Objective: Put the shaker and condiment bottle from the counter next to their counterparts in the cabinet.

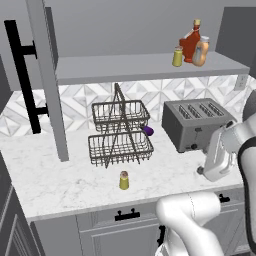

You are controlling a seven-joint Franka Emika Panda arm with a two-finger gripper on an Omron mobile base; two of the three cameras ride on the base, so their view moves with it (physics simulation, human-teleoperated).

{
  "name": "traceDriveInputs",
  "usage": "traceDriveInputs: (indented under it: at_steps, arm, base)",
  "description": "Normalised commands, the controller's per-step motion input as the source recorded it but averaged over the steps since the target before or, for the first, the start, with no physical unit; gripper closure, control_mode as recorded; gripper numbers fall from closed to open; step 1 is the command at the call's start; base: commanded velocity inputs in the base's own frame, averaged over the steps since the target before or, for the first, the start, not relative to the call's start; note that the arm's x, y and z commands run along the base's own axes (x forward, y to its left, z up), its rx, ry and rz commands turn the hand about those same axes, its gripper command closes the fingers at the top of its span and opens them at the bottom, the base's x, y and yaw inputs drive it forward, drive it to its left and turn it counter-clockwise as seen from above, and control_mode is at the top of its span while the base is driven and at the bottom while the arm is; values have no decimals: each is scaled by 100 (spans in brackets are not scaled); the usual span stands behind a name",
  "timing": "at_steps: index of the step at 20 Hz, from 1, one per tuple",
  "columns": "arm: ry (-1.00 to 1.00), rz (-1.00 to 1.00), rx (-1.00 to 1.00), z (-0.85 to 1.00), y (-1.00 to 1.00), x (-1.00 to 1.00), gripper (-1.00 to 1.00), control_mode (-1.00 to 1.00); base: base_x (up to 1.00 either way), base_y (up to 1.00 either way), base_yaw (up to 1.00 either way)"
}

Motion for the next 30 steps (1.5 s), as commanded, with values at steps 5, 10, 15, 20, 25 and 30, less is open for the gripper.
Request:
traceDriveInputs:
  at_steps: [5,10,15,20,25,30]
  arm:
    - [-24,0,1,-25,28,0,-100,-100]
    - [-7,1,5,-50,31,0,-100,-100]
    - [-7,4,9,-44,15,0,-100,-100]
    - [-13,6,8,-48,1,0,-100,-100]
    - [-21,6,4,-69,8,0,-100,-100]
    - [-21,5,1,-70,20,0,-100,-100]
  base:
    - [0,0,0]
    - [0,0,0]
    - [0,0,0]
    - [0,0,0]
    - [0,0,0]
    - [0,0,0]
